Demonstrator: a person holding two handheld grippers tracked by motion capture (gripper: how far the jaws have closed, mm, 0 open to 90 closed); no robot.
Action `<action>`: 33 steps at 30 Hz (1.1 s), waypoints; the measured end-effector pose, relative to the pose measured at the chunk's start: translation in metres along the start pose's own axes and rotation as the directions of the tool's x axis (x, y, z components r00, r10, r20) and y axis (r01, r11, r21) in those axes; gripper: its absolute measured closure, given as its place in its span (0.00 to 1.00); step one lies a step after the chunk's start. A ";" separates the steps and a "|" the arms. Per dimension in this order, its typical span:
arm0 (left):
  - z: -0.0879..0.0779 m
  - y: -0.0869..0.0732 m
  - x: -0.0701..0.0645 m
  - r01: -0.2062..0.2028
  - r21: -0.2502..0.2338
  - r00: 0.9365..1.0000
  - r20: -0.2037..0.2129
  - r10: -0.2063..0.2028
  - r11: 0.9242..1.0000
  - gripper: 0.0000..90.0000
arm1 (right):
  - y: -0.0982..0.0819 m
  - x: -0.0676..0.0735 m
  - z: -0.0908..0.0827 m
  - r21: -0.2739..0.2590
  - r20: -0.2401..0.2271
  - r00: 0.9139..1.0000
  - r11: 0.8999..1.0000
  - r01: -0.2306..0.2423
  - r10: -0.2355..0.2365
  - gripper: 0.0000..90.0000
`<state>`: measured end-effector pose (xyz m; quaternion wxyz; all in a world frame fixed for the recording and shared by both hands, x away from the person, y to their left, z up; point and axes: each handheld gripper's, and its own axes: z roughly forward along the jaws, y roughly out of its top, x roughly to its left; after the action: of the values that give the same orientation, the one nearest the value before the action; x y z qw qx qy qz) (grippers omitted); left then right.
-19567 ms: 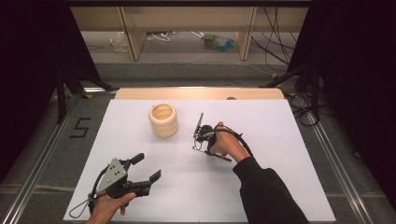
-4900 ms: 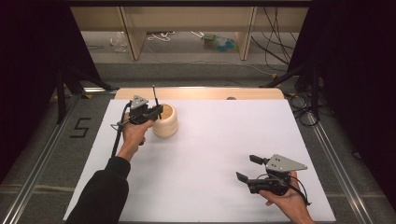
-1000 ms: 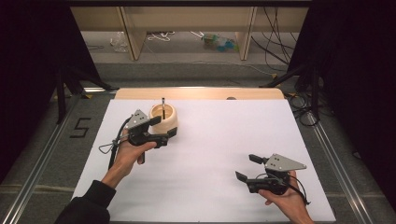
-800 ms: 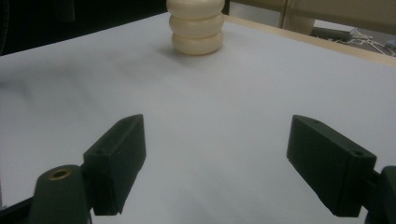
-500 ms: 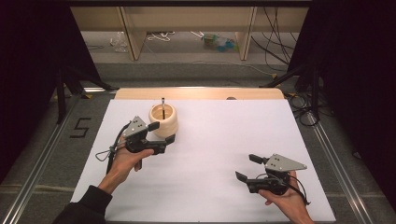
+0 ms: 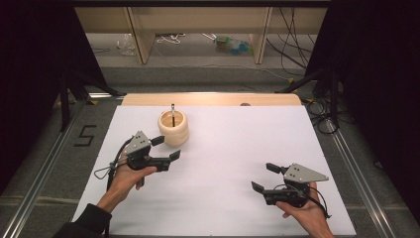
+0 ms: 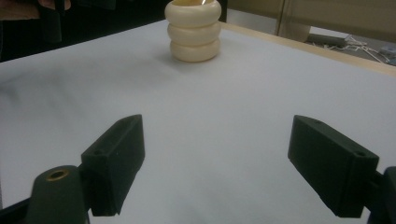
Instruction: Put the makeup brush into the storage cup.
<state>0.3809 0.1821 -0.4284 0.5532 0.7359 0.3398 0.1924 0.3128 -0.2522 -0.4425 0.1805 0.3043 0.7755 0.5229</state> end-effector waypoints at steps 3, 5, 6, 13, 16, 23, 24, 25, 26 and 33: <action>-0.002 -0.002 0.000 -0.002 -0.005 1.000 0.005 0.002 1.000 0.20 | 0.000 0.000 0.000 -0.012 0.001 1.000 1.000 0.006 -0.006 0.22; -0.003 -0.003 -0.001 0.006 -0.004 1.000 -0.001 -0.006 1.000 0.20 | 0.001 0.000 0.000 -0.017 -0.003 1.000 1.000 0.009 -0.009 0.21; -0.003 -0.003 -0.001 -0.005 -0.005 1.000 0.002 0.005 1.000 0.20 | 0.001 0.001 -0.001 -0.005 -0.005 1.000 1.000 -0.008 0.008 0.21; -0.004 -0.010 -0.007 -0.010 0.001 1.000 0.010 0.010 1.000 0.20 | 0.000 0.000 0.001 -0.045 -0.006 1.000 0.999 0.005 -0.006 0.21; -0.007 -0.012 -0.009 -0.019 -0.001 1.000 0.017 0.019 1.000 0.20 | 0.000 0.000 0.001 -0.043 -0.003 1.000 0.999 0.003 -0.004 0.21; -0.013 -0.016 -0.013 -0.032 -0.014 0.999 0.028 0.032 0.999 0.20 | 0.001 0.001 -0.001 -0.028 0.001 1.000 1.000 0.007 -0.007 0.20; -0.014 -0.017 -0.014 -0.024 -0.012 0.999 0.030 0.025 1.000 0.20 | 0.001 0.001 -0.001 -0.029 -0.001 1.000 1.000 0.002 -0.002 0.20; -0.014 -0.017 -0.014 -0.033 -0.021 0.999 0.035 0.033 0.999 0.20 | 0.001 0.002 -0.001 -0.022 -0.004 1.000 1.000 -0.009 0.009 0.20; -0.015 -0.018 -0.015 -0.034 -0.016 0.999 0.032 0.034 0.999 0.20 | 0.001 0.002 -0.001 -0.023 -0.006 1.000 1.000 -0.009 0.009 0.20; -0.018 -0.022 -0.019 -0.047 -0.013 0.998 0.041 0.048 0.999 0.20 | 0.001 0.001 0.000 -0.052 -0.005 1.000 0.999 0.002 -0.002 0.20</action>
<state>0.3495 0.1846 -0.4417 0.5598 0.7443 0.3094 0.1922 0.3126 -0.2512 -0.4421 0.1871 0.2974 0.7624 0.5434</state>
